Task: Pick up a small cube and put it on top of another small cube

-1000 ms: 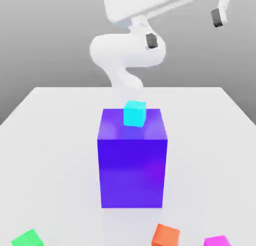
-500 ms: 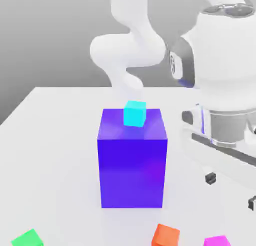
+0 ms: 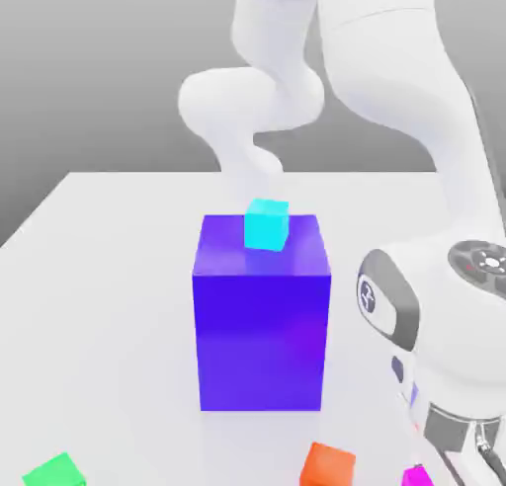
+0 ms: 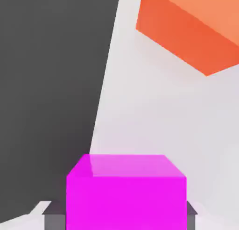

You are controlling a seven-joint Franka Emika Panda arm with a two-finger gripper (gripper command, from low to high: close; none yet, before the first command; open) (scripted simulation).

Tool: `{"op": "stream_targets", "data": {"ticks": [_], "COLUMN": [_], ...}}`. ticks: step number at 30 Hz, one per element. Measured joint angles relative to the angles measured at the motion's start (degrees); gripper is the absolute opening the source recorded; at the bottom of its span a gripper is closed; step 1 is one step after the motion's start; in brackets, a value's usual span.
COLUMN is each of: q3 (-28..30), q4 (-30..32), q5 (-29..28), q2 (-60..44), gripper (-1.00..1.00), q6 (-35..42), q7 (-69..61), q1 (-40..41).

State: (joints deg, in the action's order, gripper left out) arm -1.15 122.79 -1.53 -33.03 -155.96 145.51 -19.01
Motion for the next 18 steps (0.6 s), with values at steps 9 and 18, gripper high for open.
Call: {"op": "stream_targets", "data": {"ticks": [9, 18], "q3": [5.3, 17.8], "q4": [2.3, 3.8], "q5": [3.7, 10.3], "q2": [9.9, 13.2], "gripper": [-1.0, -1.0], "q6": [8.1, 10.9], "q7": [5.4, 17.7], "q1": [5.5, 16.3]}}
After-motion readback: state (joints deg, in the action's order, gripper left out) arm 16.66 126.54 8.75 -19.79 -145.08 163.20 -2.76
